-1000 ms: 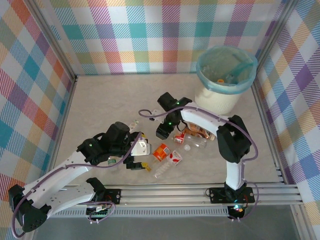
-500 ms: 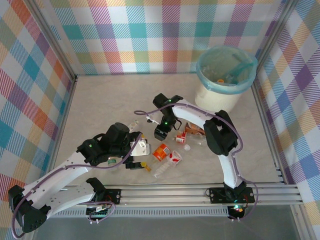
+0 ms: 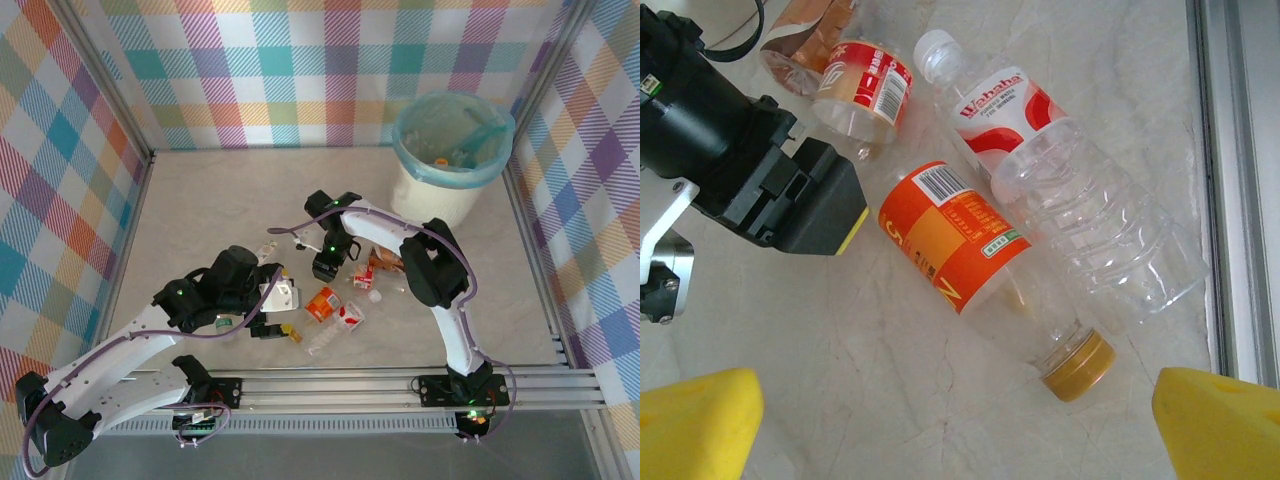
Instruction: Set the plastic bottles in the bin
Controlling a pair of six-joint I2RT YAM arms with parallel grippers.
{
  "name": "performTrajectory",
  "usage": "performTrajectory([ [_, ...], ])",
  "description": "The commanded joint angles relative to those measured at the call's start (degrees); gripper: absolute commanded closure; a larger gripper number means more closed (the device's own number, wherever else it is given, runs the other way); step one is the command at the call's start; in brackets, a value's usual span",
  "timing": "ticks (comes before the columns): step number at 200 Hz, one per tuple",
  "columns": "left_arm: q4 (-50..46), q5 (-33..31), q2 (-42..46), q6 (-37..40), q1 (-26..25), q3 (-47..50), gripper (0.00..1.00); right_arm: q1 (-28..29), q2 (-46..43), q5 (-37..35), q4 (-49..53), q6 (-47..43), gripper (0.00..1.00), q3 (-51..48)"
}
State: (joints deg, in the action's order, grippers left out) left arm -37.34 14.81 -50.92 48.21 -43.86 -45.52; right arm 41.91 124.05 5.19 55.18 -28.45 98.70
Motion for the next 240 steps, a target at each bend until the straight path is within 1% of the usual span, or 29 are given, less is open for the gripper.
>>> performTrajectory([
  [1, 0.35, -0.48, 0.43, -0.49, -0.33, 0.78, 0.0, -0.37, 0.71, 0.33, 1.6, -2.14, 0.46, 1.71],
  [30, 0.3, -0.92, 0.77, -0.66, -0.32, 0.45, 0.0, -0.42, -0.16, 0.0, 1.52, -2.32, 0.57, 3.13],
  [61, 0.97, -1.4, 1.81, -1.28, -0.25, -0.51, 0.0, -0.42, -3.01, -0.09, 2.56, -2.15, 0.67, 5.07],
  [86, 2.12, -0.77, 2.24, -1.62, -0.21, -2.11, 0.0, -0.47, -5.69, -0.18, 4.69, -1.88, 0.7, 7.32],
  [118, 3.72, 0.02, 1.25, -1.8, -0.1, -5.31, 0.0, -0.77, -10.18, 1.11, 4.97, -1.05, 0.74, 8.73],
  [152, 5.8, 1.59, 0.02, -3.27, 0.16, -8.54, 0.0, -1.63, -13.92, 4.47, 5.23, 0.56, 0.78, 10.68],
  [204, 10.64, 1.92, 0.93, -8.71, 0.51, -11.21, 0.0, -3.88, -18.81, 9.22, 1.03, 4.56, 0.84, 10.83],
  [240, 14.25, -2.01, 0.18, -14.09, 0.89, -15.5, 0.01, -6.49, -23.7, 13.33, -5.41, 9.55, 0.88, 11.32],
])
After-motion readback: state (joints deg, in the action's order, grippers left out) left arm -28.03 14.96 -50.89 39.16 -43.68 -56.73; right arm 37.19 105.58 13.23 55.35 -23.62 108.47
